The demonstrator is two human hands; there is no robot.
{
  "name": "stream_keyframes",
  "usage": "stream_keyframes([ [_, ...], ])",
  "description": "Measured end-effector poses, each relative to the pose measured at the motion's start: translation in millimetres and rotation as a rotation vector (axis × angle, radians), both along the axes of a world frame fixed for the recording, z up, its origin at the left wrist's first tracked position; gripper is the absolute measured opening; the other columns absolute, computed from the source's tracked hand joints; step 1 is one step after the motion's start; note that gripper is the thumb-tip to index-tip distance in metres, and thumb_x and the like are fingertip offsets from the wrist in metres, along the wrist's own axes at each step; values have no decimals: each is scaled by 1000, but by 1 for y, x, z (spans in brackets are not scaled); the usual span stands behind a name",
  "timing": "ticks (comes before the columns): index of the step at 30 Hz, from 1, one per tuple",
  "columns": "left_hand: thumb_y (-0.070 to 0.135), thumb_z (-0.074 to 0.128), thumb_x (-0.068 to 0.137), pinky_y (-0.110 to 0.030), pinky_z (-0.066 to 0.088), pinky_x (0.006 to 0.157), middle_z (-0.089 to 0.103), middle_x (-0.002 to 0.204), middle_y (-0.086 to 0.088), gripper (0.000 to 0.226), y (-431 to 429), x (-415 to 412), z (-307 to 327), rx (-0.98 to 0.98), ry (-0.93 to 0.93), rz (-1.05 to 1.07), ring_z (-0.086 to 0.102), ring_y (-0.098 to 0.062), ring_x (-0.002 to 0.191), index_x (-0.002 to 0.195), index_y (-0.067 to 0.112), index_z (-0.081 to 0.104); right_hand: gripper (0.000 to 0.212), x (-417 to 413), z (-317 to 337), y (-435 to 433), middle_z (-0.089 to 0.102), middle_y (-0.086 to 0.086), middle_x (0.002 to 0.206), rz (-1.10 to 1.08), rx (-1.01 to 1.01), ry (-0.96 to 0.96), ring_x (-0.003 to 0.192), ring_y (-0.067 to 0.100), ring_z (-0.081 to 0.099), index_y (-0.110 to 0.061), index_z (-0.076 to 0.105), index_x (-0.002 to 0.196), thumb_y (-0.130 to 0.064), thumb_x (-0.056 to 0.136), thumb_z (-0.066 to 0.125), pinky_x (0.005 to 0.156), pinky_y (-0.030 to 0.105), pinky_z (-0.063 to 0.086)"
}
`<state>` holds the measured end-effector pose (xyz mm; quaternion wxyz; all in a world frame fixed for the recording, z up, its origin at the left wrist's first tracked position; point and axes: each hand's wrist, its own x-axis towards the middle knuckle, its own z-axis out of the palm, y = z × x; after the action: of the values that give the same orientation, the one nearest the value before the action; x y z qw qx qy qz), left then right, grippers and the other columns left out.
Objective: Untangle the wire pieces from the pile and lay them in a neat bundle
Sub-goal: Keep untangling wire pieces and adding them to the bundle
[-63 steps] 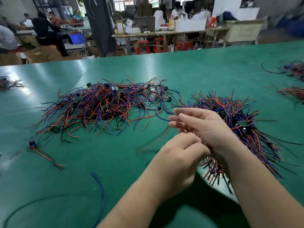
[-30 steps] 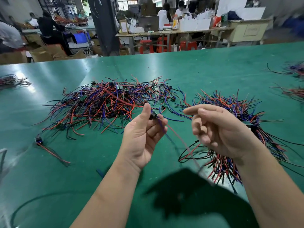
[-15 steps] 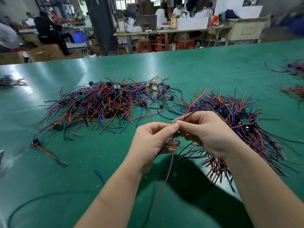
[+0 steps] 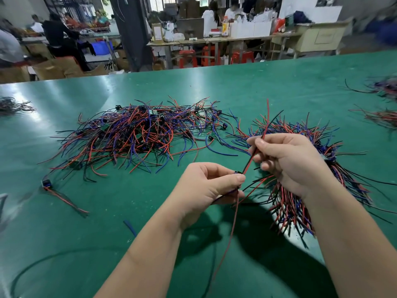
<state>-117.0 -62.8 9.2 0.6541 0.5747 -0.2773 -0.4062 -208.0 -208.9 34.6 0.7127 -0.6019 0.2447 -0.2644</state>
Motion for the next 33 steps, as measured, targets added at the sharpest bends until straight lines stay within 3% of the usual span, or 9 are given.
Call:
stream_keyframes([
  [5,0,70,78,-22,53,52,63,56,-3,18,4,2,-1,50,-9,-150,68,-18,56,65,11,65,20,-1,5,-11,61,0,54,-173,70,-104,39,5,50,-2,65,81,-7,95,52,34,12,36],
  [11,1,74,72,-22,53,52,64,61,-5,21,9,1,1,89,16,-287,69,-19,59,60,17,66,35,0,5,-14,52,4,43,-222,100,-54,27,8,37,-6,66,70,-25,96,50,29,10,21],
  [14,-2,70,80,-22,55,55,63,62,-3,14,9,2,2,112,-3,-255,70,-19,61,80,12,67,37,-1,6,-13,50,3,43,-167,200,-64,28,8,37,-8,67,73,-29,95,47,29,10,22],
  [18,4,63,86,-19,53,53,65,64,4,24,12,5,5,129,-11,-299,71,-20,64,106,16,66,53,-2,9,-10,54,3,46,-65,317,-127,32,8,44,-12,75,68,-34,97,36,31,10,28],
  [21,13,61,82,-21,55,57,68,69,3,19,15,7,6,45,33,-367,72,-18,68,96,17,73,59,-2,10,-8,62,9,54,46,385,-157,35,12,52,-14,77,83,-35,99,24,33,10,34],
  [23,15,67,81,-27,58,66,72,81,2,18,16,10,6,-82,86,-367,72,-18,74,95,23,75,48,0,7,-5,66,11,61,122,337,-92,38,14,57,-14,69,101,-31,99,25,33,13,38],
  [26,26,83,66,-28,59,65,74,91,-1,24,15,15,8,-323,237,-285,73,-15,78,90,28,75,22,4,-3,4,69,9,68,260,107,31,44,14,60,-11,64,111,-12,93,52,36,16,41],
  [28,28,87,56,-26,58,59,75,87,-2,27,11,15,7,-420,326,-138,73,-14,73,80,29,75,25,5,-11,13,69,8,71,378,-60,31,48,15,60,-14,71,100,-8,76,69,40,17,42],
  [33,30,78,50,-16,48,47,71,70,0,19,0,5,4,-397,152,239,66,-7,57,67,24,71,21,14,-18,30,71,2,72,363,-97,-128,53,12,60,-17,77,78,-20,57,76,47,17,43],
])
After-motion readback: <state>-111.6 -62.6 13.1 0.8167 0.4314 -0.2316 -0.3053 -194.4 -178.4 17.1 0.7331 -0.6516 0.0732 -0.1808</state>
